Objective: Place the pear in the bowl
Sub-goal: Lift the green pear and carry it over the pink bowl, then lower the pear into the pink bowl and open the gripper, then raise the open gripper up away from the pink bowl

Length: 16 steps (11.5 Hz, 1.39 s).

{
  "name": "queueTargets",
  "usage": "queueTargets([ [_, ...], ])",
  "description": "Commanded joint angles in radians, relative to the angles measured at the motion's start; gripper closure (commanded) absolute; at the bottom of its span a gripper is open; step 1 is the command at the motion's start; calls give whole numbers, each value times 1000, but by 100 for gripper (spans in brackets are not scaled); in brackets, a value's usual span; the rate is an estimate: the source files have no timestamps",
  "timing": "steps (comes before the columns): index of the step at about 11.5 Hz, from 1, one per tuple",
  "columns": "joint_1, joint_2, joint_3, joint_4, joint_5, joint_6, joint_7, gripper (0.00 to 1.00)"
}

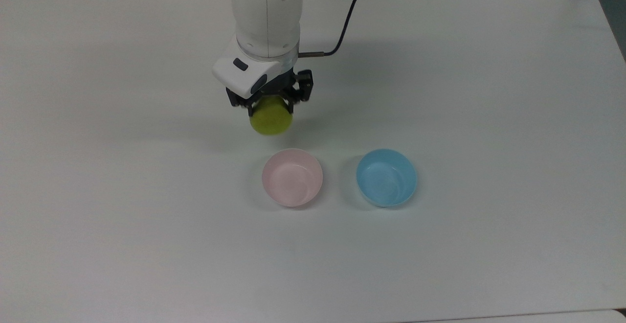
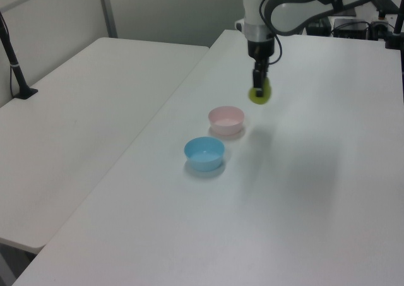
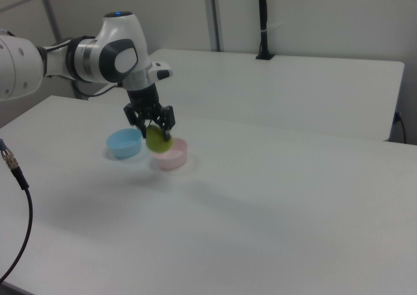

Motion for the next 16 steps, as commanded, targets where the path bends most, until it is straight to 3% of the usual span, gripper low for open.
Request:
queueTargets([
  [1,21,66,-16,33,43,220,129,76],
  [6,47,170,-15,33,39,287,138,75],
  [7,47,178,-15,31,37,287,133,68],
  [8,45,176,-15,31,34,287,128,39],
  [10,44,175,-18,31,34,287,130,0],
  [12,41,155,-19,31,36,283,130,0],
  [14,39,75,-37,22,39,231,139,0],
  [16,15,-38,-44,22,31,6,127,0],
])
